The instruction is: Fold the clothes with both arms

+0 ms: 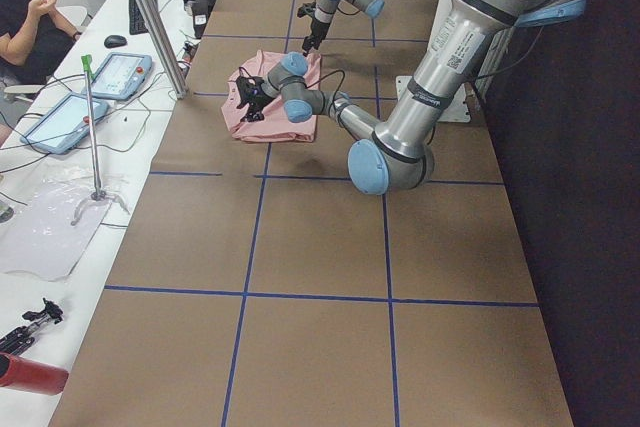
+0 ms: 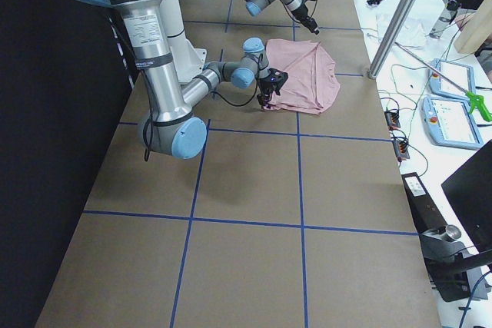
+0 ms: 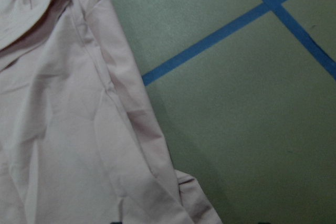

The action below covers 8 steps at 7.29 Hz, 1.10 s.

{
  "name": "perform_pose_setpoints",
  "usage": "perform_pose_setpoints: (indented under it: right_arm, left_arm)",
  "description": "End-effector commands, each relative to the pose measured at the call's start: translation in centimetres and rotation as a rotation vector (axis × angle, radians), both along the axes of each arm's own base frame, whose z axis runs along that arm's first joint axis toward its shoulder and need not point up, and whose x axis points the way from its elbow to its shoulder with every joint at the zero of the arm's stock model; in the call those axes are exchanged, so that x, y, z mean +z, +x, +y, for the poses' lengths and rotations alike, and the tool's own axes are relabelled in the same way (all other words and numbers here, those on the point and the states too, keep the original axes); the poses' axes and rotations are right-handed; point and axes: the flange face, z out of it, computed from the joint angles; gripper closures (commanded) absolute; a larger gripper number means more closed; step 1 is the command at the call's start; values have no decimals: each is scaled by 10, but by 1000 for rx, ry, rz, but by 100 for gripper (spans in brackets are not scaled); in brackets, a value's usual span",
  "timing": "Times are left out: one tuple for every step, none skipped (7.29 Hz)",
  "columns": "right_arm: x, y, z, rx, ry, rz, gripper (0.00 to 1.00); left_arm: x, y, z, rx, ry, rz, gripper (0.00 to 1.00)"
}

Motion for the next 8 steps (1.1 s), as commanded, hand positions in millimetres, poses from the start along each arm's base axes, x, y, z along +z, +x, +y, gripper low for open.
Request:
perform_pose_setpoints:
  right_arm:
    - [6, -8, 7, -9, -10, 10, 25]
    - [7, -8, 8, -10, -11, 10, 55]
    - [8, -7, 9, -10, -11, 10, 97]
    - [13, -4, 11, -11, -15, 15, 100]
    - [10, -4, 13, -3, -19, 6, 100]
    - [7, -10, 21, 2, -32, -7, 100]
    - [-1, -7, 30, -2, -17, -22, 100]
    - [1, 14, 54, -24, -14, -32, 100]
  left_arm:
    - [-1, 0, 0, 0, -1, 1, 45]
    - [-2, 1, 1, 1, -1, 1, 45]
    - [-3, 0, 0, -1, -2, 2, 45]
    - [-3, 0, 1, -1, -2, 2, 45]
    - [-4, 0, 0, -1, -2, 2, 45]
    - [-9, 0, 2, -1, 1, 8, 45]
    - [-14, -2, 3, -3, 5, 16, 45]
    - [-16, -2, 5, -10, -4, 33, 45]
